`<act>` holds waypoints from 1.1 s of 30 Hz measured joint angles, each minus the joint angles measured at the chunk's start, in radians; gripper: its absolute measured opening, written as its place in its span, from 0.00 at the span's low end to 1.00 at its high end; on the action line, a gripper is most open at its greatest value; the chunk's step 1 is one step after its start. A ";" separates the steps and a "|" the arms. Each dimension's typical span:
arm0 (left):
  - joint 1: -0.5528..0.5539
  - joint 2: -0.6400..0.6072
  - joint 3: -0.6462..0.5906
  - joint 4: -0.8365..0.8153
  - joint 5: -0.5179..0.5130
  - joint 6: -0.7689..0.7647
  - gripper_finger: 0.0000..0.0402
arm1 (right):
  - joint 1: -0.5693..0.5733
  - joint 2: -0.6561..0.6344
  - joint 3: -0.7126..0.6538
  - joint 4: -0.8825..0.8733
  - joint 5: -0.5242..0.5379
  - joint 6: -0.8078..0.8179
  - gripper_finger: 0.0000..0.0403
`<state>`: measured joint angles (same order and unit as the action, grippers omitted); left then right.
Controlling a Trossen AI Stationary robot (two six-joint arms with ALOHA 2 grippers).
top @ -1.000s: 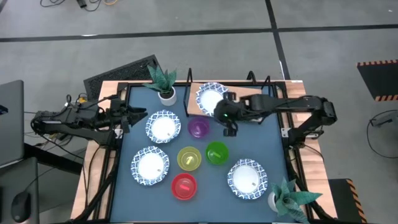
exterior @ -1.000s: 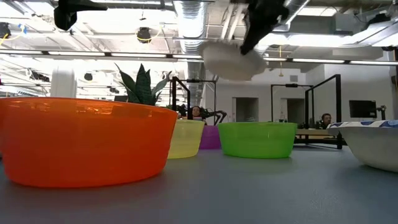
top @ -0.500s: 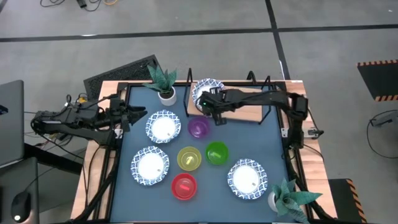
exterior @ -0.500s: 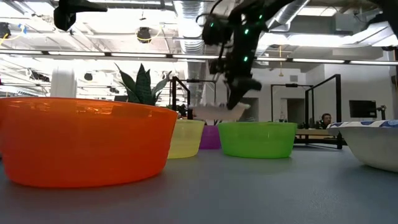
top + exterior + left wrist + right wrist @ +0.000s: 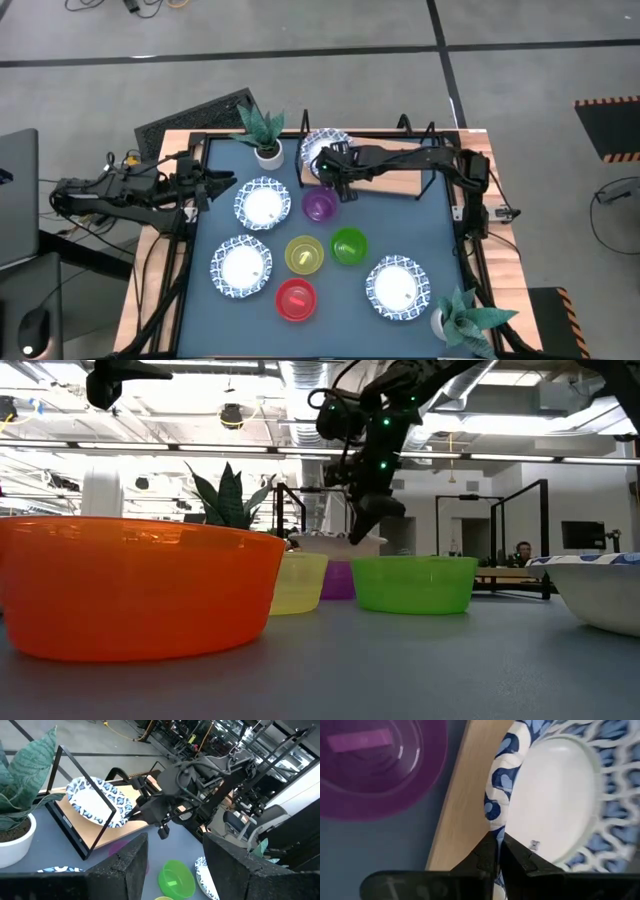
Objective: Place and stack bowls onto a shelf
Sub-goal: Put the white bowl on the shelf, then stack the white bowl on top of the white bowl on the shelf
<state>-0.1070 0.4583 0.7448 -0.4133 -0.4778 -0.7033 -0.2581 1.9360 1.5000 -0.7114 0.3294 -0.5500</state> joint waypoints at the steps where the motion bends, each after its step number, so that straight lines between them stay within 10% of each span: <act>1: 0.000 0.000 0.000 0.000 0.000 0.000 0.43 | 0.000 0.000 -0.001 -0.007 -0.001 0.001 0.13; 19: 0.000 0.000 0.000 0.000 0.000 0.000 0.43 | 0.000 -0.051 -0.002 -0.037 -0.016 0.095 0.50; 33: 0.000 0.000 0.000 0.000 0.025 0.000 0.43 | 0.200 -0.353 -0.001 -0.474 -0.287 0.659 0.54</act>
<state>-0.1070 0.4583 0.7448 -0.4136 -0.4526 -0.7036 -0.0577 1.5829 1.4986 -1.1858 0.0422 0.1092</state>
